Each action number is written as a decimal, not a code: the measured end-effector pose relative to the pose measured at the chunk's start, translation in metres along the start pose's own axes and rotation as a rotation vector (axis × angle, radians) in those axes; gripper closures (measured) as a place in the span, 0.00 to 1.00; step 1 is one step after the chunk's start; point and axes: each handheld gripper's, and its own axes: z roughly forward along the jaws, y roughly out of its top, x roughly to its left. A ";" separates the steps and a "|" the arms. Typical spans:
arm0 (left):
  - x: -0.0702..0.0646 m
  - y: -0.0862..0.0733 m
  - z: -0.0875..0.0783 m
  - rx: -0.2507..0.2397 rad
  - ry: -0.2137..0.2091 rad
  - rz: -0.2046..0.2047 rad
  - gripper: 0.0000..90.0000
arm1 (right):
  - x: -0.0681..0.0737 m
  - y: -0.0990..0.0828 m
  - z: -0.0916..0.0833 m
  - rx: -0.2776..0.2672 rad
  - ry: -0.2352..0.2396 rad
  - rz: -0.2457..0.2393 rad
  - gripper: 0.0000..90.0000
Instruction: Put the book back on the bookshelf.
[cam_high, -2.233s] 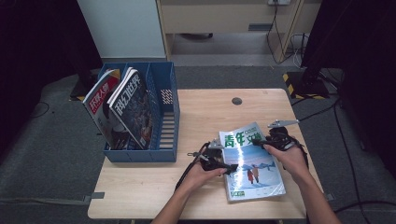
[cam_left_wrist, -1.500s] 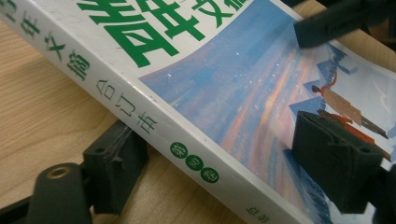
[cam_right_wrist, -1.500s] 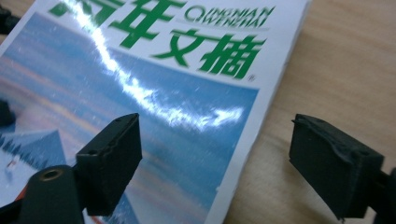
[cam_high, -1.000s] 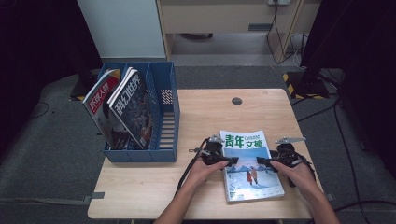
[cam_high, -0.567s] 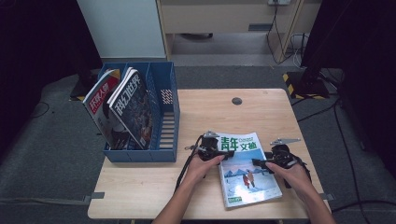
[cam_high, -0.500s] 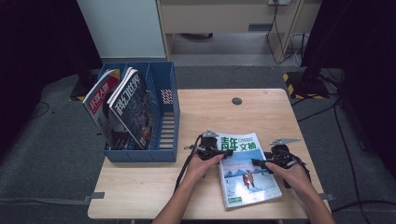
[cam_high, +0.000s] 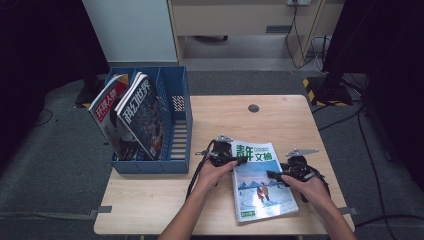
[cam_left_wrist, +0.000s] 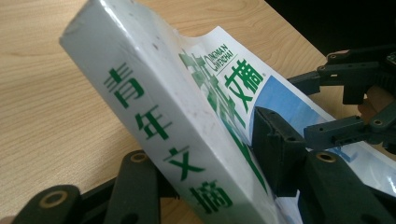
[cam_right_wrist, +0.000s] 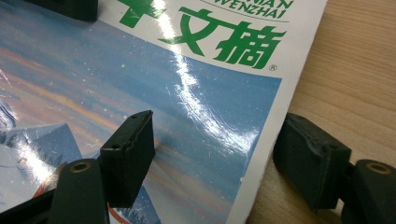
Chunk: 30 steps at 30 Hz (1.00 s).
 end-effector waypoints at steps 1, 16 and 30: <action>0.001 0.001 0.000 0.000 -0.001 -0.014 0.61 | 0.000 0.000 0.000 -0.001 -0.001 -0.001 0.32; 0.001 0.013 0.006 0.028 -0.031 -0.069 0.45 | 0.005 -0.001 0.003 -0.017 -0.010 0.002 0.31; 0.004 0.021 0.009 0.034 -0.033 -0.078 0.45 | 0.011 -0.002 0.006 -0.030 -0.006 0.005 0.31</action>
